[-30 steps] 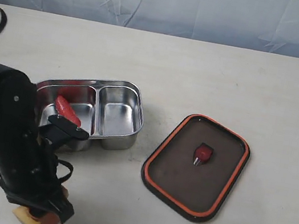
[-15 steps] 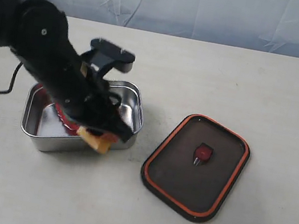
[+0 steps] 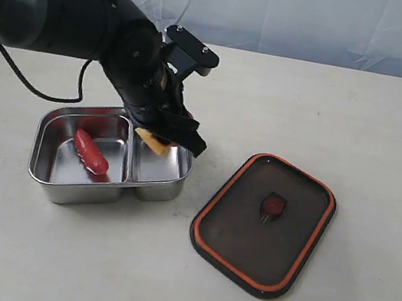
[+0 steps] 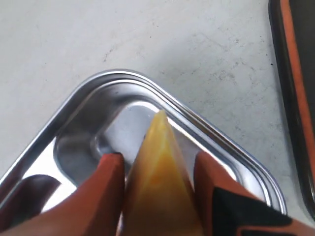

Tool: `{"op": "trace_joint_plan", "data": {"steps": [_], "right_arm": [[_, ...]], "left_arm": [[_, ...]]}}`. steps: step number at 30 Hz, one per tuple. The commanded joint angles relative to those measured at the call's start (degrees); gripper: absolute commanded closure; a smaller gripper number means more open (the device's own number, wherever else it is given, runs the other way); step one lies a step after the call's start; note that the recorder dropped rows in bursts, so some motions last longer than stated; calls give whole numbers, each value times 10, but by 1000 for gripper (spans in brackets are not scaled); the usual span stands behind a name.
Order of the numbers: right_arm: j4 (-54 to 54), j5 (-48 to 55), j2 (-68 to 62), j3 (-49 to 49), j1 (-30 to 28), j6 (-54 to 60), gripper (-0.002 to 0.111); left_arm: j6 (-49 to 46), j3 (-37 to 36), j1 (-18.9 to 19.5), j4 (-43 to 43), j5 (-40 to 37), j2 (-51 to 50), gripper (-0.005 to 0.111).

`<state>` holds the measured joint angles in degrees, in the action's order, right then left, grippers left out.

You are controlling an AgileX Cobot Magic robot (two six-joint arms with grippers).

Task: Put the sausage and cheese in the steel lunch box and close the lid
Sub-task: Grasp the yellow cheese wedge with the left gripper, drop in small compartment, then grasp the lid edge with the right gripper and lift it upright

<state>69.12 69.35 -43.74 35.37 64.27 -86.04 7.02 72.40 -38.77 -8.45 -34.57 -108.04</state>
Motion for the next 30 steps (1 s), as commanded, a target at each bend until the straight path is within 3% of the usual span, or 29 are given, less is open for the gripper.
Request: {"op": "trace_joint_plan", "data": {"steps": [1,7,9,12,13,18,22,26,30], "right_arm": [[-23,6,4,-2,-3,11,108],[-74,-9,4,-2,-3,27,108],[-120,-52,4,-2,-3,46,108],[-186,-86,-14,-2,-3,68,108],[-194,-86,-22,-2,-3,68,108],[-182,-95,-82,-2,-3,53,107],[-150,-135,-126,0,-11,5,92],[-148,-226,-171,12,-76,0,77],[-148,-344,-224,35,-161,15,77]], "left_arm": [[11,12,17,-1,-23,-8,52],[9,12,33,-6,-60,1,53],[16,12,33,-6,-68,13,67],[16,12,33,-2,-69,43,104],[16,12,33,-2,-69,53,106],[25,5,33,-2,-69,124,107],[41,-12,33,-13,-73,175,107],[45,-32,33,-16,-82,216,107],[45,-56,33,-19,-93,249,107]]}}
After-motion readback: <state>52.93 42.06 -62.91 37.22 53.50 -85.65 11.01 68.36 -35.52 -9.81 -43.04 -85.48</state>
